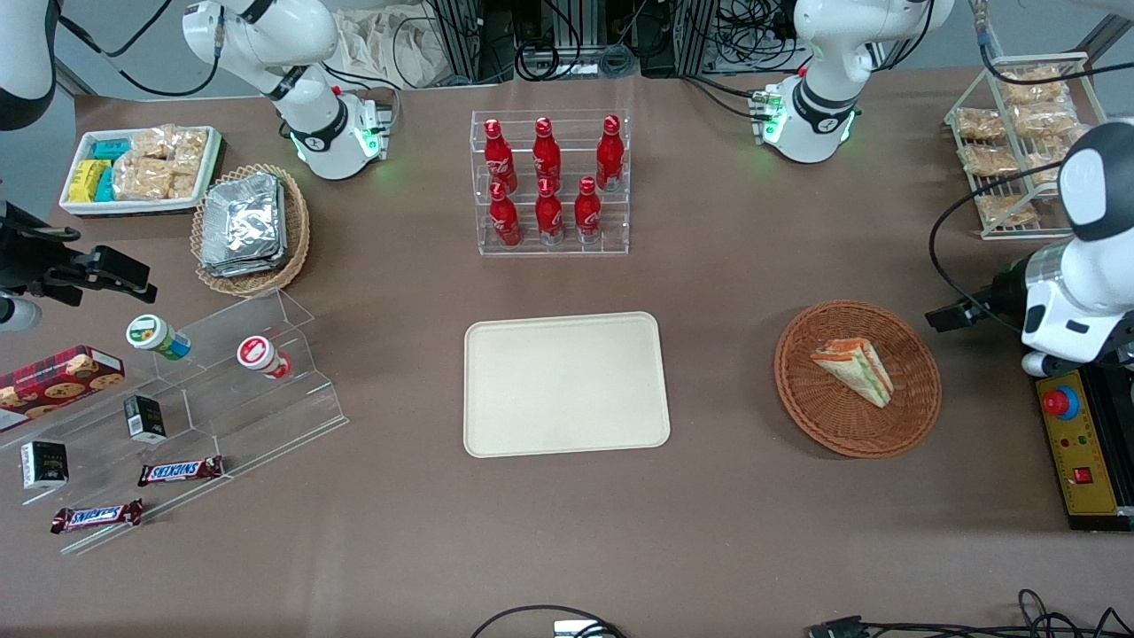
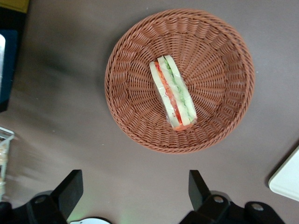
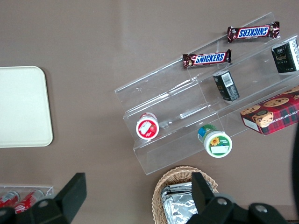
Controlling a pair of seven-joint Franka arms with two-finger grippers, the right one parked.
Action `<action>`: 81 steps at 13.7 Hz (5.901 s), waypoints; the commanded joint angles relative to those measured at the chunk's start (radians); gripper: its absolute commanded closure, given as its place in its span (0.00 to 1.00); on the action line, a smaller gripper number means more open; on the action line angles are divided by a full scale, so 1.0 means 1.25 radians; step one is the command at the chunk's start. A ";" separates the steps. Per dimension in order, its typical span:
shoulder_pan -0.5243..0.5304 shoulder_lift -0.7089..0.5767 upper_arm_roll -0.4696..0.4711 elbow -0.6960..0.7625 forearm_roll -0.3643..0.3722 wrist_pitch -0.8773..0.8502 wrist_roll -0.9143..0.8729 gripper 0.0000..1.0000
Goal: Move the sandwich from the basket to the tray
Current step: 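Lower the open left gripper around the wrapped sandwich in the basket, then close the left gripper on the sandwich and lift it from the basket, then carry the held sandwich with the left gripper over the cream tray, then lower the sandwich onto the tray, open the left gripper, and lift away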
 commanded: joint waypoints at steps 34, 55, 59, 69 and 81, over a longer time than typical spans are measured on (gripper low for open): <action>-0.027 0.244 -0.015 -0.014 -0.126 0.213 -0.170 0.98; -0.344 0.342 -0.074 0.289 -0.077 0.089 -0.066 1.00; -0.402 0.392 -0.075 0.289 -0.093 0.181 -0.125 1.00; -0.454 0.478 -0.094 0.286 -0.107 0.229 -0.114 0.82; -0.328 0.309 -0.089 0.286 -0.099 0.106 -0.104 0.00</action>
